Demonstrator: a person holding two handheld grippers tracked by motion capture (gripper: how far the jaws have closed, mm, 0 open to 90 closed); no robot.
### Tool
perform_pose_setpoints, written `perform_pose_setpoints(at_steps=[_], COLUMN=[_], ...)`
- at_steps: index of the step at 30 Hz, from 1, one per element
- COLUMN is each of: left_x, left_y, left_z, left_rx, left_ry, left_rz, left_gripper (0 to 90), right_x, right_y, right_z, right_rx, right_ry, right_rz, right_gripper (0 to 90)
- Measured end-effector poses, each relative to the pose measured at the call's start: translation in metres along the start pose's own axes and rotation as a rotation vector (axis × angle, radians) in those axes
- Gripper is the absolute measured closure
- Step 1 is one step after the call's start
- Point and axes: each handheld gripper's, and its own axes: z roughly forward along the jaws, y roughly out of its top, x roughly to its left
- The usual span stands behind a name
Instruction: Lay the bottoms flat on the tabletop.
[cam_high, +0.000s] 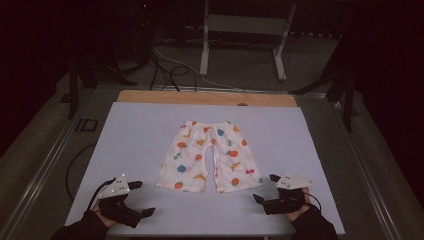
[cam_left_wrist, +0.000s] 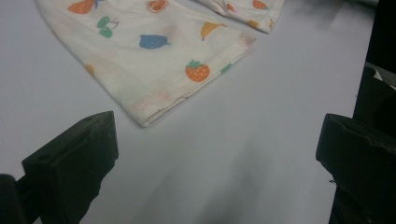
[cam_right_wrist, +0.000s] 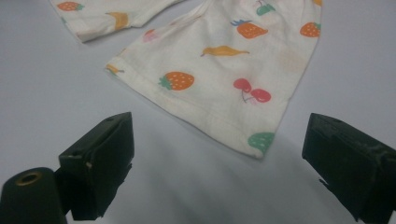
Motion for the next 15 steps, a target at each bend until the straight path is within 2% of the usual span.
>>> perform_pose_setpoints(at_steps=[7,15], left_x=[-0.0007,-0.0004], left_y=[-0.0003,-0.0001], left_z=[-0.0015,-0.0020], left_rx=[-0.003,-0.012], left_ry=[0.014,0.013], left_rz=[0.000,-0.002], left_gripper=[0.1,0.1], right_x=[-0.0017,0.0000], right_y=[-0.0014,-0.0010], right_z=[0.0008,0.0008], right_rx=[0.006,0.013], right_ry=[0.016,0.022], right_rz=[0.014,0.007], right_gripper=[9.3,9.3])
